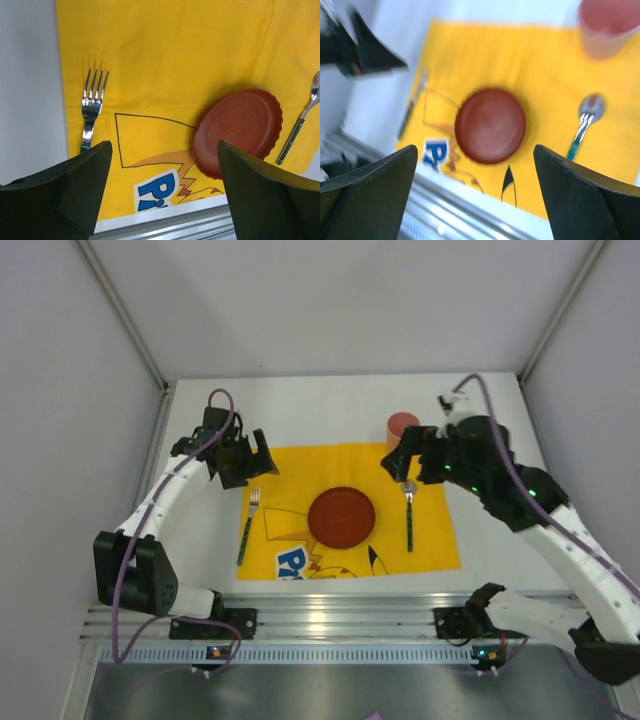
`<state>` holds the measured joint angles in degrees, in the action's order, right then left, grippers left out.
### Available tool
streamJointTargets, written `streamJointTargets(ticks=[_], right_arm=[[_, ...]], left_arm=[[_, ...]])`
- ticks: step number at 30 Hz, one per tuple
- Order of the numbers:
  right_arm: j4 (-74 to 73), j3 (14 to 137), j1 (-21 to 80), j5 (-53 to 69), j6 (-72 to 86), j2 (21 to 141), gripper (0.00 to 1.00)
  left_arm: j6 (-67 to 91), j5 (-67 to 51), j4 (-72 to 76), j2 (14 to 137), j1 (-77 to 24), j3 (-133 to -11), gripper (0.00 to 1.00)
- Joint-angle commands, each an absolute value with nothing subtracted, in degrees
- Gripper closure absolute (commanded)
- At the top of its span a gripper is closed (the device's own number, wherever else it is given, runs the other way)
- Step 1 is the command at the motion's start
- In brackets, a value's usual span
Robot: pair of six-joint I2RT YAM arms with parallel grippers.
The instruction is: Set the dinner table for one person
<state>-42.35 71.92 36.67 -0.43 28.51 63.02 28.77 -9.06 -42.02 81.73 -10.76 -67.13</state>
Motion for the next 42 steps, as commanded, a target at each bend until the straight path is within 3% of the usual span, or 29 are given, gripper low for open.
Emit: streamJointTargets(ticks=[1,5,9,14,18,21,24,25,26,28,29,33,37,40,42], right_arm=[[-48.7,71.6,37.3,-18.8,28.6,50.3,0.00],[-47.2,58.7,37.3,-31.1,38.0,34.9,0.00],[-42.1,51.5,37.3,-21.3,34.3,20.8,0.00],[-50.3,49.2,37.3,-8.0,38.3,20.0,0.00],[-56.1,46.7,37.3,-3.9,42.4,20.3,0.00],[-55.9,45.6,37.3,-1.3,42.2,16.2,0.00],[-55.6,46.8,37.3,-0.5,40.2,12.8,0.00],[-55.8,47.2,37.3,-0.4,39.0,12.4,0.00],[-56.0,48.1,37.3,-0.3,38.8,12.0,0.00],[-56.9,49.0,37.2,-0.4,38.6,11.6,0.00],[-57.2,49.3,37.3,-0.4,38.6,11.5,0.00],[-59.6,50.3,37.3,1.3,38.8,11.3,0.00],[-64.1,53.4,37.3,-1.1,39.1,10.2,0.00],[-66.2,55.9,37.3,-2.9,40.9,9.0,0.00],[-66.5,56.7,37.2,-3.4,42.5,8.2,0.00]], left_arm=[[28.1,-13.5,-36.9,77.8,-11.9,-65.8,0.09],[29.4,-11.4,-38.7,78.9,-15.8,-67.1,0.08],[36.5,-7.5,-38.8,76.6,-24.0,-67.6,0.02],[43.1,4.0,-43.3,78.9,-41.3,-71.6,0.01],[49.1,8.2,-50.1,83.1,-51.5,-77.2,0.16],[52.6,11.3,-51.0,81.5,-57.2,-79.1,0.18],[55.5,25.2,-53.3,77.4,-63.4,-82.4,0.17],[55.6,28.3,-53.4,75.0,-64.3,-82.5,0.05],[54.0,32.6,-52.2,73.3,-64.8,-81.9,0.01],[45.8,34.8,-38.9,67.1,-64.9,-74.0,0.01],[34.5,36.0,-34.0,64.8,-64.8,-70.5,0.01],[21.7,52.3,-19.3,53.9,-64.8,-51.4,0.01],[5.4,61.2,3.1,39.7,-64.5,-31.3,0.01],[6.0,67.8,11.6,31.2,-62.2,-19.1,0.01],[4.5,61.1,13.4,28.1,-56.5,-13.7,0.01]])
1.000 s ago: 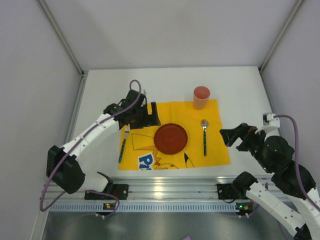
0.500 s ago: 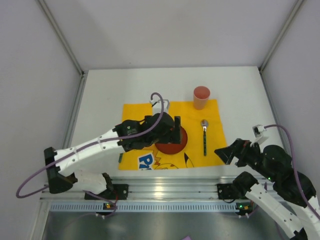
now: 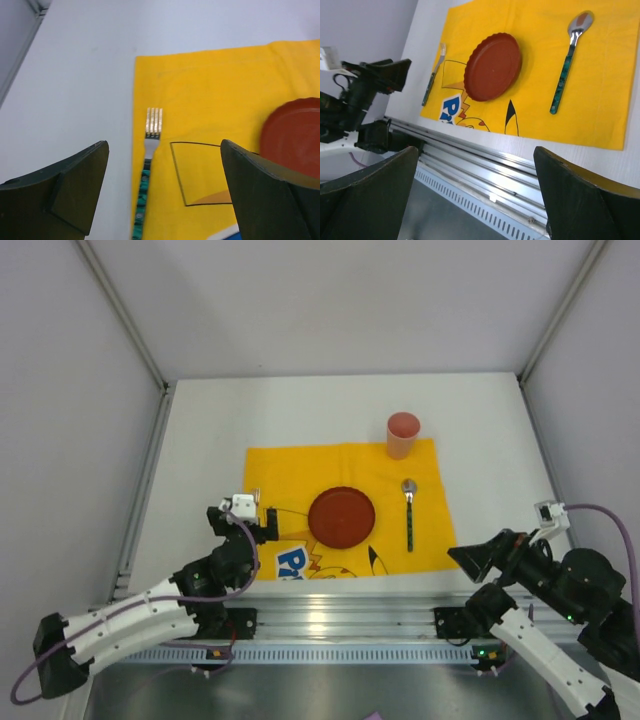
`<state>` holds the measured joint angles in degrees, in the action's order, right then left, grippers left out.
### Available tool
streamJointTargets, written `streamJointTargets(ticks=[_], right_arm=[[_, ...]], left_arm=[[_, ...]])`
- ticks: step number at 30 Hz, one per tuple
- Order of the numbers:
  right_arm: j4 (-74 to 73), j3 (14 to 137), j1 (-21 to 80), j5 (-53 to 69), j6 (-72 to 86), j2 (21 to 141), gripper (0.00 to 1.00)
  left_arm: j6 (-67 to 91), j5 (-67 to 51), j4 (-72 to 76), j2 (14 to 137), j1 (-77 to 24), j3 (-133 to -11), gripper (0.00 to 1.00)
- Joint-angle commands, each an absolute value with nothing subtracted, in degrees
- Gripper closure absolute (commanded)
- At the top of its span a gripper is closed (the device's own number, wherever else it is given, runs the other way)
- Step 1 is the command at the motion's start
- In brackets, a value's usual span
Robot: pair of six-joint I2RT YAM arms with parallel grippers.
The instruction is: Set the dinner table for one person
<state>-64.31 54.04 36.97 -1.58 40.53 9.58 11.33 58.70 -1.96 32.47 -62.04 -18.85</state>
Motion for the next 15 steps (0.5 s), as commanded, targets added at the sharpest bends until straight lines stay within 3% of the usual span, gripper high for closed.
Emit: streamJointTargets(ticks=[1,3,8,15], right_arm=[[-66.4,56.3,37.4,-3.2,42.8,8.0,0.00],[-65.8,55.8,37.4,-2.3,42.3,8.7,0.00],[-64.8,56.5,37.3,-1.3,39.6,15.2,0.00],[-59.3,57.7,37.3,-0.8,36.9,23.5,0.00]], left_arm=[[4.1,53.9,12.3,27.9,-54.3,-13.1,0.01],[5.4,50.9,11.2,29.1,-47.7,-12.1,0.01],[3.5,37.9,25.9,33.6,-29.7,-4.9,0.01],[5.9,25.8,48.9,51.4,-14.8,-2.1,0.02]])
